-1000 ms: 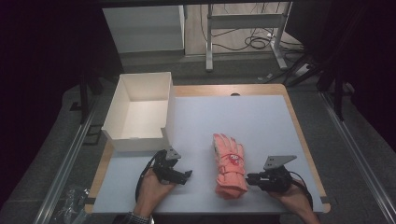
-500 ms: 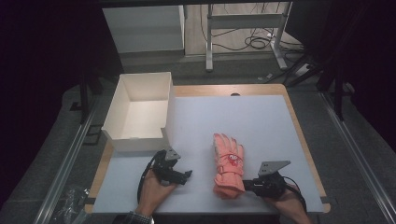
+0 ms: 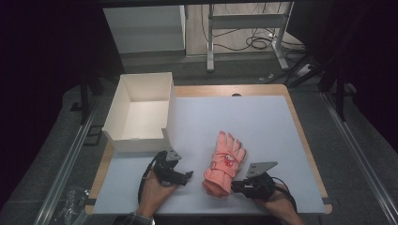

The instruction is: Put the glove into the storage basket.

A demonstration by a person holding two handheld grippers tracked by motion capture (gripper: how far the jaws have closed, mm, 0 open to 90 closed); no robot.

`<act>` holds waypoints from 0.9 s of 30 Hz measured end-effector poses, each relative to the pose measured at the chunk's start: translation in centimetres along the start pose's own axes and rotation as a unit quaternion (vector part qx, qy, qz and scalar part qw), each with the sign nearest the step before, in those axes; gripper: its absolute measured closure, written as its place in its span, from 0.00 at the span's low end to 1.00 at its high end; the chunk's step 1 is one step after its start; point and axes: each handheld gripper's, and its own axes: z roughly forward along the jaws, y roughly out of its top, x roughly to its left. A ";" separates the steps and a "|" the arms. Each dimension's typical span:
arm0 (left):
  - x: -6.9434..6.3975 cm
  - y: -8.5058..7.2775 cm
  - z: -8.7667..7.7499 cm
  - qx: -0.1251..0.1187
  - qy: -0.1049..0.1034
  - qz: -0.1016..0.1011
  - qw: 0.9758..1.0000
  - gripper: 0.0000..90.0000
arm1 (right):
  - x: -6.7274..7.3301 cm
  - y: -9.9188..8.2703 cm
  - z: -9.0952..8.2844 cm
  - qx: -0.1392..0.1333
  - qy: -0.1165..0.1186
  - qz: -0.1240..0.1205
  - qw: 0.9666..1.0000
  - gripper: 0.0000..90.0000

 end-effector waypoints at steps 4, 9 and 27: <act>0.0 0.0 0.0 0.000 0.000 0.001 1.000 0.02 | 0.2 0.7 0.8 0.005 -0.008 -0.007 1.000 0.87; 0.0 0.0 0.0 0.001 0.000 0.001 1.000 0.02 | 0.0 1.4 1.6 0.005 -0.016 -0.003 1.000 0.87; 0.1 0.0 -0.1 0.001 -0.002 0.000 1.000 0.03 | -1.6 1.8 2.0 -0.008 -0.045 0.029 0.999 0.92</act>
